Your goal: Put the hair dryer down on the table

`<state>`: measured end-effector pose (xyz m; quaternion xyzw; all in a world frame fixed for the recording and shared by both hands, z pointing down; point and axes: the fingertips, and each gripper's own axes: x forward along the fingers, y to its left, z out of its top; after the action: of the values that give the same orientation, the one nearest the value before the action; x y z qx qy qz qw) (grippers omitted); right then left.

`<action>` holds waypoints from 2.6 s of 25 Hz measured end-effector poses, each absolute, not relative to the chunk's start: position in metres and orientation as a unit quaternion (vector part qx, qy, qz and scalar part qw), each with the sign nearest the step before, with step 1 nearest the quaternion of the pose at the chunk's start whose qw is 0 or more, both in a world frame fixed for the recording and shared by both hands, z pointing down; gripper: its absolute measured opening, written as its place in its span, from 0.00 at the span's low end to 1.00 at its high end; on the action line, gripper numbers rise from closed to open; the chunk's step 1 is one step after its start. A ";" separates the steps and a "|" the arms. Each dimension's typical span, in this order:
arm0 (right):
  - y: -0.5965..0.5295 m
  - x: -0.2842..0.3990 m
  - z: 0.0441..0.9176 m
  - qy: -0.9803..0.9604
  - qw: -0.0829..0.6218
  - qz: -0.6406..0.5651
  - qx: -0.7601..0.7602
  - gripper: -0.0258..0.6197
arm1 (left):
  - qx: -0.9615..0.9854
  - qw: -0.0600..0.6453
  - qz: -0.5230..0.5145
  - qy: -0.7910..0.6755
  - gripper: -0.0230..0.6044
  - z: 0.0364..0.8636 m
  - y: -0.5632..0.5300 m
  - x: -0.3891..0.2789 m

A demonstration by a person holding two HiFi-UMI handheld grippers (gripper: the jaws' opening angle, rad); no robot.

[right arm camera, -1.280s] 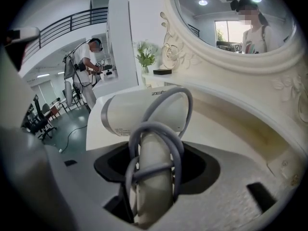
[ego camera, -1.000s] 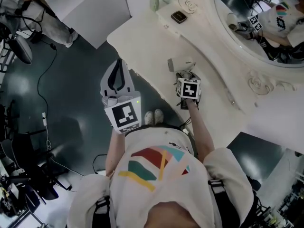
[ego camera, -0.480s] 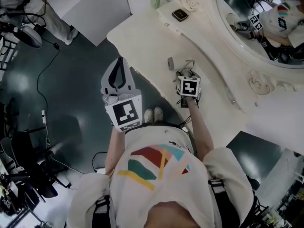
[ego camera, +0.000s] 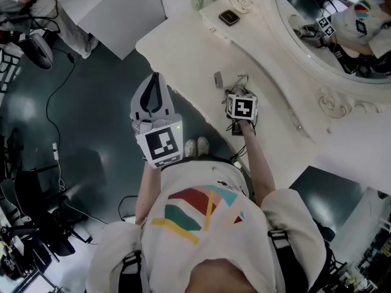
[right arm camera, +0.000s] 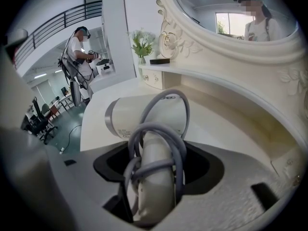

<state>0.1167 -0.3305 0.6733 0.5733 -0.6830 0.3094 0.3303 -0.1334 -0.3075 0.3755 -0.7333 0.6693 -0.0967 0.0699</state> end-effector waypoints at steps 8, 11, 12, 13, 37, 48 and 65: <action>-0.328 0.115 0.668 -0.686 0.314 0.318 0.574 0.46 | -0.733 0.068 -0.093 0.670 0.04 0.374 -0.302 -0.139; -0.325 0.116 0.663 -0.687 0.312 0.311 0.577 0.46 | -0.734 0.068 -0.091 0.670 0.04 0.374 -0.300 -0.141; -0.323 0.116 0.660 -0.688 0.311 0.307 0.579 0.46 | -0.734 0.068 -0.091 0.670 0.04 0.374 -0.300 -0.141; -0.322 0.116 0.657 -0.689 0.309 0.302 0.582 0.46 | -0.735 0.068 -0.090 0.669 0.04 0.374 -0.299 -0.142; -0.331 0.080 0.392 -0.760 0.070 0.088 0.640 0.33 | -0.764 0.094 -0.020 0.638 0.04 0.320 -0.286 -0.123; -0.284 0.064 0.308 -0.752 -0.028 -0.025 0.658 0.04 | -0.772 0.080 -0.011 0.631 0.04 0.297 -0.275 -0.117; -0.270 0.050 0.314 -0.774 -0.008 -0.051 0.631 0.04 | -0.769 0.087 -0.002 0.633 0.04 0.288 -0.268 -0.115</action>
<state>0.0496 -0.2697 0.3139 0.6310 -0.7741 -0.0507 -0.0082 -0.1154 -0.2682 0.2879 -0.7689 0.6335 -0.0020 0.0869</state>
